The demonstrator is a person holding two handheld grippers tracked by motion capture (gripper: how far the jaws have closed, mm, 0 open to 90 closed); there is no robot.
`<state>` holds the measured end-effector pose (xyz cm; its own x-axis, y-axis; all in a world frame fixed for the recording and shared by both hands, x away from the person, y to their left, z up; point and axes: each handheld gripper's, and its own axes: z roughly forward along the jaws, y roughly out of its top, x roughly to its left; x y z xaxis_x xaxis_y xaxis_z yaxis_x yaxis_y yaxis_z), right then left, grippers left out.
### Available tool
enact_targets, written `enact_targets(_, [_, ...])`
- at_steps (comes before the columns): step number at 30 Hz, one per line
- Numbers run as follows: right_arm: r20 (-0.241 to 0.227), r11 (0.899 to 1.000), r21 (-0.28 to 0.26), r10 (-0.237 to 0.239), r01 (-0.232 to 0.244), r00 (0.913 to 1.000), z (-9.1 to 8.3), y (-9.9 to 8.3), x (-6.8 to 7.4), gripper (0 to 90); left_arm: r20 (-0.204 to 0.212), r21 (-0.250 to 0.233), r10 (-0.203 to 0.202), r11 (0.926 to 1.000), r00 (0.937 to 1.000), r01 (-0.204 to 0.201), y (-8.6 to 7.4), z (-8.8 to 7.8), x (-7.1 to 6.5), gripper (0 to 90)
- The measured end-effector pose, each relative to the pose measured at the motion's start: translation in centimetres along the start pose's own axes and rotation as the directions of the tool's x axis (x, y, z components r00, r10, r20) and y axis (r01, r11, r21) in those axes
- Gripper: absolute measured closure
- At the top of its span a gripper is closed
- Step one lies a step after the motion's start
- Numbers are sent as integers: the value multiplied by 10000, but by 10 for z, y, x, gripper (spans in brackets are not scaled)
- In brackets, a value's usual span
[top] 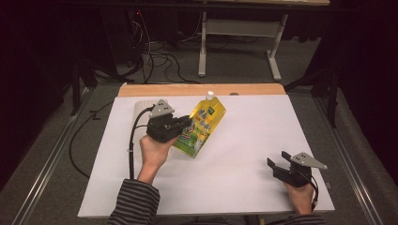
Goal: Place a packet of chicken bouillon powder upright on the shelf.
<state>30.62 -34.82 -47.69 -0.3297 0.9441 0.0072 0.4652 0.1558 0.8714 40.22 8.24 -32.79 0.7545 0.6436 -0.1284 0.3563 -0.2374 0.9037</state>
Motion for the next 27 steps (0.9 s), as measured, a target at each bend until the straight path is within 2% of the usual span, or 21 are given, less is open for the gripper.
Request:
enact_targets(6, [6,10000,-9,-8,8,10000,0,0,0,320,-164,-152,-16,9999,9999,14,5,-8,6,842])
enact_targets(10, [-9,10000,-46,-18,17,10000,0,0,0,320,-456,-154,72,9998,9989,-80,6,-17,10,849])
enact_targets(15, [11,10000,-52,-42,42,10000,0,0,0,320,-642,-304,-60,9995,9979,41,6,-27,18,882])
enact_targets(20, [4,10000,-93,-27,27,10000,-1,0,0,320,-1030,180,149,9998,9946,-131,5,-29,25,900])
enact_targets(27, [-7,10000,-62,-57,57,10000,0,0,0,320,-1357,-324,28,9994,9907,-72,6,-43,34,900])
